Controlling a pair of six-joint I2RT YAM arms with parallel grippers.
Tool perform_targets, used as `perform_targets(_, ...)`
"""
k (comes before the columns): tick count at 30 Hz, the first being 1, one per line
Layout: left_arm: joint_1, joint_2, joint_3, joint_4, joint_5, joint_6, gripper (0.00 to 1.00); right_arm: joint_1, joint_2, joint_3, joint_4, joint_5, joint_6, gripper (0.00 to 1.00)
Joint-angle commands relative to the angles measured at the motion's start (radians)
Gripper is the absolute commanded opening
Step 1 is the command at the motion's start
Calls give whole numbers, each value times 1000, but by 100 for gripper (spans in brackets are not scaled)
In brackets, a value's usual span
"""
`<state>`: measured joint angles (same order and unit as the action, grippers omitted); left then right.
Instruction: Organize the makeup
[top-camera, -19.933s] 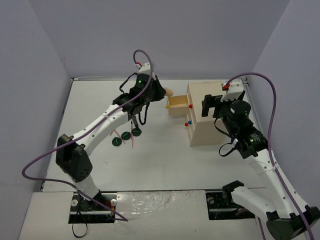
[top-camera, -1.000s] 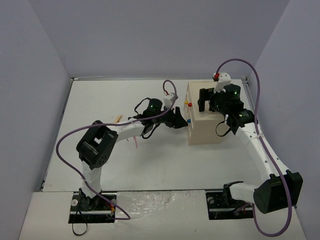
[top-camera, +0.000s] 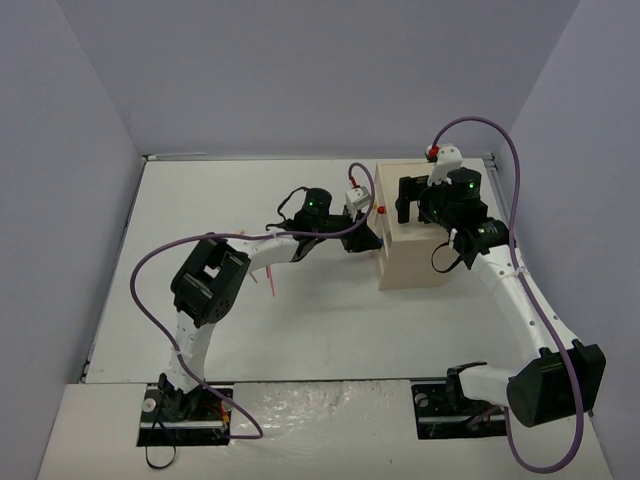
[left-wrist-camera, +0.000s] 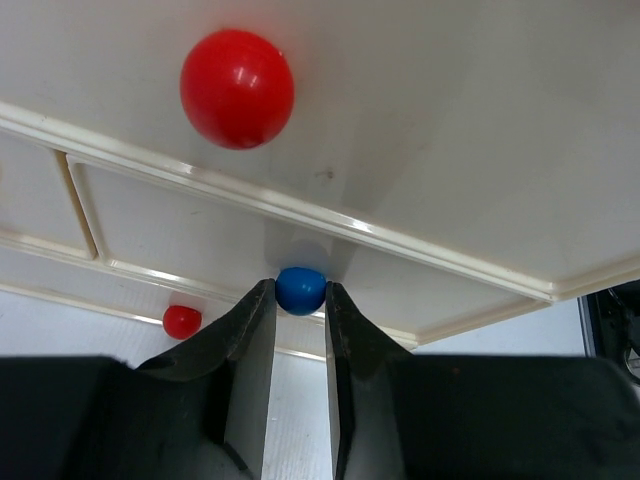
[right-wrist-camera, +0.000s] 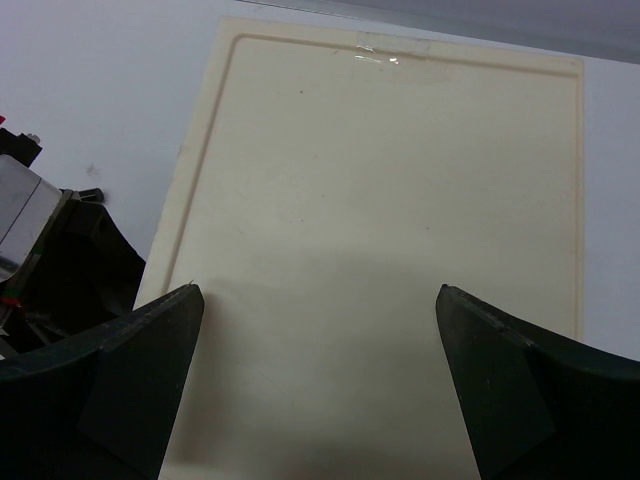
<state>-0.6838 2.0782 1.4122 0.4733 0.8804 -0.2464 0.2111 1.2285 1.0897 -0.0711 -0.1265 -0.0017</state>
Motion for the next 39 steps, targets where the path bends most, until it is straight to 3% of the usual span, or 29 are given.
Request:
perform_targets(1,-3,-30,53,119,68,10,9,7,-14,10,60,1,2,100)
perform_targets(4,3,-41,32,156,71,-8,0,7,-11,12,59,2,2,100)
perform_targets(24,101,-237,-243,116,85,26,0,6,4,-2,60,129,37,100)
perform_targets(39,163,-269,-303,114,103,15,0,-4,45,-1,29,305,46,100)
